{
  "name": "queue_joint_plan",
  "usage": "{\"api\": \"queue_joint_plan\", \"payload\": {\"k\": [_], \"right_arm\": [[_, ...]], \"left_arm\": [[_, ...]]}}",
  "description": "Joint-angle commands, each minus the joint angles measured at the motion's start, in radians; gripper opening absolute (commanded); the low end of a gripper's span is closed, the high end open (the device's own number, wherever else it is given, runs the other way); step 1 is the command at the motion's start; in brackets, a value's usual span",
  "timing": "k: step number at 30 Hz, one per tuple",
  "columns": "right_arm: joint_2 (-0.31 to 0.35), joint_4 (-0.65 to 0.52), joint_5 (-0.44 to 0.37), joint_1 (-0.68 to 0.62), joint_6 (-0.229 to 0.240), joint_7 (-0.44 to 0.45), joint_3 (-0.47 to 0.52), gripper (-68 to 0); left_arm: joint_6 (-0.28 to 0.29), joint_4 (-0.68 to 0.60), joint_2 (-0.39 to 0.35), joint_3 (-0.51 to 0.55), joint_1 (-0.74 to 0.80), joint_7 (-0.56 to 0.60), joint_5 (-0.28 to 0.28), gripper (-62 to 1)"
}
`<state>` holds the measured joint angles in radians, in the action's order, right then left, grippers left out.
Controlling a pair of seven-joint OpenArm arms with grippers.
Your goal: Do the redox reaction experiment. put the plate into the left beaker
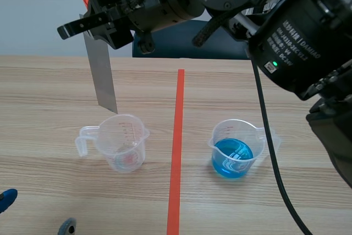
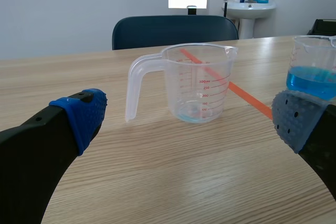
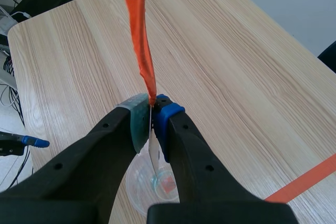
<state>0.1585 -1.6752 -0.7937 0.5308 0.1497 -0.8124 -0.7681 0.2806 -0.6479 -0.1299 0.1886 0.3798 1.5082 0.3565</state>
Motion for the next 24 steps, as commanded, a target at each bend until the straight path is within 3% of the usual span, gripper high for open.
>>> {"api": "queue_joint_plan", "payload": {"k": [1, 18, 24], "right_arm": [[0.000, -0.019, -0.003, 0.012, 0.000, 0.018, 0.001, -66.9], [-0.001, -0.019, -0.010, 0.012, 0.000, 0.013, 0.001, -66.9], [-0.001, -0.019, -0.073, 0.012, 0.000, 0.007, 0.001, -66.9]], "left_arm": [[-0.002, -0.012, 0.001, 0.003, 0.002, 0.046, -0.007, 1.4], [-0.002, -0.012, 0.001, 0.003, 0.002, 0.046, -0.007, 1.4], [-0.002, -0.012, 0.001, 0.003, 0.002, 0.046, -0.007, 1.4]]}}
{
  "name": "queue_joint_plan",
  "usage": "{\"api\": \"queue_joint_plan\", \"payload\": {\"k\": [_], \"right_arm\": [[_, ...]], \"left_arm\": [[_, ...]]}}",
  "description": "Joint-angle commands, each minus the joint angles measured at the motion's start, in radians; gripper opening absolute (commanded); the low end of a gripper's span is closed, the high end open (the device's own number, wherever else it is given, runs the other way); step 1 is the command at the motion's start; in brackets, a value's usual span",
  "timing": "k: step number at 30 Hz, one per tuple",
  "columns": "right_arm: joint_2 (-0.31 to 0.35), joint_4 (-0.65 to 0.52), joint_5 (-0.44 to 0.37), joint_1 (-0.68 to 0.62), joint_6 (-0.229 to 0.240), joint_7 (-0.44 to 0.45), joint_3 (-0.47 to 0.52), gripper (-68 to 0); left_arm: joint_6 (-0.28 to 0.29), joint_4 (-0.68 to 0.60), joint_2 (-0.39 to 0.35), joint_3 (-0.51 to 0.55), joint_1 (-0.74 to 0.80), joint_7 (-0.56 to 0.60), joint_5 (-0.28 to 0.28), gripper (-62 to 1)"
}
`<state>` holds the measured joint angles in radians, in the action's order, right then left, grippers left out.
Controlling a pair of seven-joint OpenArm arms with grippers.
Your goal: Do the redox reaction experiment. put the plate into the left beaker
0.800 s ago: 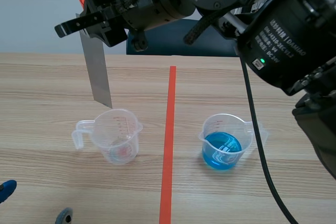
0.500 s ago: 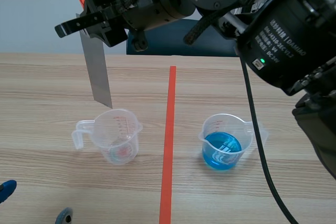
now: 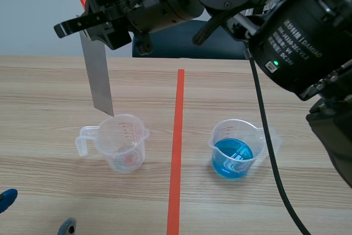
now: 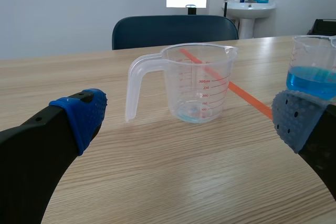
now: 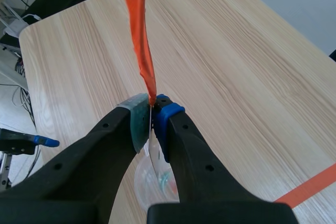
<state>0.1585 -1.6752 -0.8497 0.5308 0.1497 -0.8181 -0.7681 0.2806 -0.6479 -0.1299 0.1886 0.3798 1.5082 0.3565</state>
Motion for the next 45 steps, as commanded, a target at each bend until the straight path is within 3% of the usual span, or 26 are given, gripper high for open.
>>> {"api": "queue_joint_plan", "payload": {"k": [1, 19, 25, 30, 33, 39, 45], "right_arm": [[-0.001, -0.019, -0.027, 0.012, 0.000, 0.014, 0.001, -66.9], [0.000, -0.019, -0.029, 0.011, 0.005, 0.019, 0.001, -66.9], [0.006, -0.019, 0.005, 0.012, 0.010, 0.052, 0.001, -66.9], [0.051, -0.019, 0.004, 0.011, 0.082, 0.145, 0.001, -66.9], [0.070, -0.019, 0.001, -0.005, 0.087, 0.202, 0.001, -66.9], [0.072, -0.019, 0.025, -0.076, 0.088, 0.204, 0.001, -66.9], [0.099, -0.019, 0.054, -0.144, 0.150, 0.224, 0.001, -66.9]], "left_arm": [[-0.002, -0.012, 0.001, 0.003, 0.002, 0.046, -0.007, 1.4], [-0.002, -0.012, 0.001, 0.003, 0.002, 0.046, -0.007, 1.4], [-0.002, -0.012, -0.001, 0.003, 0.002, 0.046, -0.007, 1.4], [-0.002, -0.012, -0.001, 0.003, 0.002, 0.046, -0.007, 1.4], [-0.002, -0.012, -0.001, 0.003, 0.002, 0.046, -0.007, 1.4], [-0.002, -0.012, -0.001, 0.003, 0.002, 0.046, -0.007, 1.4], [-0.002, -0.012, -0.001, 0.003, 0.002, 0.046, -0.007, 1.4]]}}
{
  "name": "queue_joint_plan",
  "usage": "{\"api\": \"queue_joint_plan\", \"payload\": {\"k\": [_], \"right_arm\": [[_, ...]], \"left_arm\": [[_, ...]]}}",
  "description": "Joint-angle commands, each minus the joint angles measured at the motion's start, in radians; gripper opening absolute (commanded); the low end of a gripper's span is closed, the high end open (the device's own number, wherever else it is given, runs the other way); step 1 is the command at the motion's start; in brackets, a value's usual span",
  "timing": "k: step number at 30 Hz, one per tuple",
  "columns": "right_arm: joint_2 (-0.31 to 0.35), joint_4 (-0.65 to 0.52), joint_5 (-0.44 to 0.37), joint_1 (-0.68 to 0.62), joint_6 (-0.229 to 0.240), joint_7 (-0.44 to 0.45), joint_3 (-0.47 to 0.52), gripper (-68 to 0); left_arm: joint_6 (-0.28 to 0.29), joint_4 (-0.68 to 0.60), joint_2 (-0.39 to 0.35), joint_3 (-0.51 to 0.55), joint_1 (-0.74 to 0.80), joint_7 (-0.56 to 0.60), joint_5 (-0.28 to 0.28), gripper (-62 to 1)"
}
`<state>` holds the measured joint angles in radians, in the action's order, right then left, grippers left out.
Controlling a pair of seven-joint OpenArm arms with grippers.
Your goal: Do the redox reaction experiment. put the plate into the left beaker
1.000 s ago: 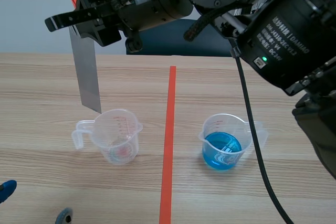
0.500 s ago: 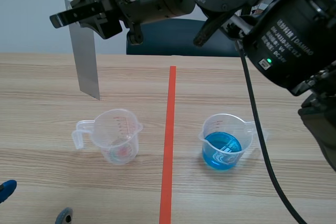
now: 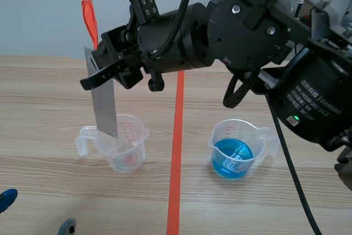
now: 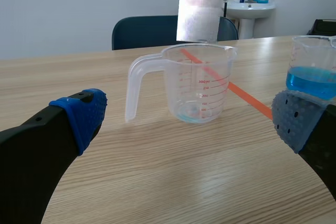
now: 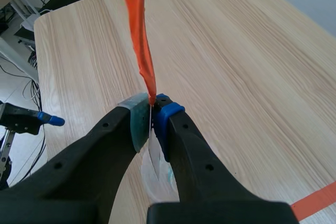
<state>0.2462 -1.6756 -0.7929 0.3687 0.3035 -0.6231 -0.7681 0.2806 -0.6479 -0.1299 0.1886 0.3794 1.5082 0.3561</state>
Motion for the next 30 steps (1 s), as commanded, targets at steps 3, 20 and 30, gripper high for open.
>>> {"api": "queue_joint_plan", "payload": {"k": [3, 20, 30], "right_arm": [[0.034, -0.018, 0.005, -0.001, 0.003, 0.058, 0.001, -66.9], [0.080, -0.015, 0.105, -0.048, 0.005, 0.219, 0.001, -66.9], [0.061, 0.070, 0.113, -0.058, 0.005, 0.303, 0.001, -66.9]], "left_arm": [[-0.002, -0.012, -0.001, 0.003, 0.002, 0.046, -0.007, 1.4], [-0.002, -0.012, -0.001, 0.003, 0.000, 0.046, -0.007, 1.4], [-0.002, -0.012, -0.001, 0.003, 0.000, 0.046, -0.007, 1.4]]}}
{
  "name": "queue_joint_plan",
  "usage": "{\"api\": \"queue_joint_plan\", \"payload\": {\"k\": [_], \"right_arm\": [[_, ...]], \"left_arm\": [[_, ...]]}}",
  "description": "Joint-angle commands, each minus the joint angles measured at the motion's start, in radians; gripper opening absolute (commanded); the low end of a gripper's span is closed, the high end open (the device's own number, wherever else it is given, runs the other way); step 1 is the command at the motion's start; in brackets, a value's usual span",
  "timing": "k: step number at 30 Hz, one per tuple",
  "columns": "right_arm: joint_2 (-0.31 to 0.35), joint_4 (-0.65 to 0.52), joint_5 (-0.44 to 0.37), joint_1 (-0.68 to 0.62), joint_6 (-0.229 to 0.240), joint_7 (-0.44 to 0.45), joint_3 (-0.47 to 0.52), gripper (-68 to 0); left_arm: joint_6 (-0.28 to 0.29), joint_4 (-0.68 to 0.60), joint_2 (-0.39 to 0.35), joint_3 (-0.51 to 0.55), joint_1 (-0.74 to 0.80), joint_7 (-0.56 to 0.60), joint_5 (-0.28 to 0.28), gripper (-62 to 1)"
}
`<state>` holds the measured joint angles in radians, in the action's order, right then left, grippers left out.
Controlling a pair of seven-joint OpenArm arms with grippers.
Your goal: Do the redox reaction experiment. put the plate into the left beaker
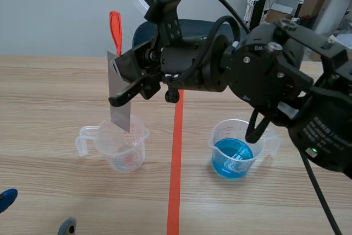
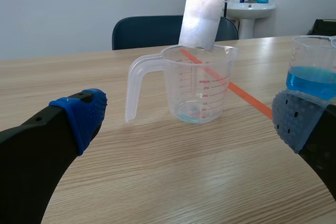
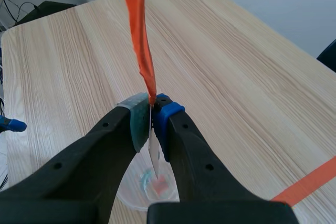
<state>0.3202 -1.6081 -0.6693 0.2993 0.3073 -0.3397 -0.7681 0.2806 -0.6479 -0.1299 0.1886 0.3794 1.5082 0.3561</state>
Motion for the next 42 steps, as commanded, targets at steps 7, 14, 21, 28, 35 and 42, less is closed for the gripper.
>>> {"api": "queue_joint_plan", "payload": {"k": [7, 14, 21, 28, 35, 42], "right_arm": [[-0.067, 0.089, 0.021, 0.011, 0.009, 0.022, 0.001, -66.9], [-0.122, 0.181, 0.061, 0.011, 0.043, 0.037, 0.001, -66.9], [-0.151, 0.256, 0.118, 0.011, 0.061, 0.083, 0.001, -66.9], [-0.169, 0.306, 0.167, 0.011, 0.080, 0.127, -0.011, -66.9], [-0.168, 0.310, 0.173, 0.011, 0.079, 0.130, -0.061, -66.9], [-0.166, 0.310, 0.194, 0.011, 0.074, 0.130, -0.079, -66.9]], "left_arm": [[-0.002, -0.012, -0.001, 0.003, 0.000, 0.046, -0.007, 1.4], [-0.002, -0.012, -0.001, 0.003, 0.000, 0.046, -0.007, 1.4], [-0.002, -0.012, -0.001, 0.003, 0.000, 0.046, -0.007, 1.4], [-0.002, -0.012, -0.001, 0.003, 0.000, 0.046, -0.007, 1.4], [-0.002, -0.012, -0.001, 0.003, 0.000, 0.046, -0.007, 1.4], [-0.002, -0.012, -0.001, 0.003, 0.000, 0.046, -0.007, 1.4]]}}
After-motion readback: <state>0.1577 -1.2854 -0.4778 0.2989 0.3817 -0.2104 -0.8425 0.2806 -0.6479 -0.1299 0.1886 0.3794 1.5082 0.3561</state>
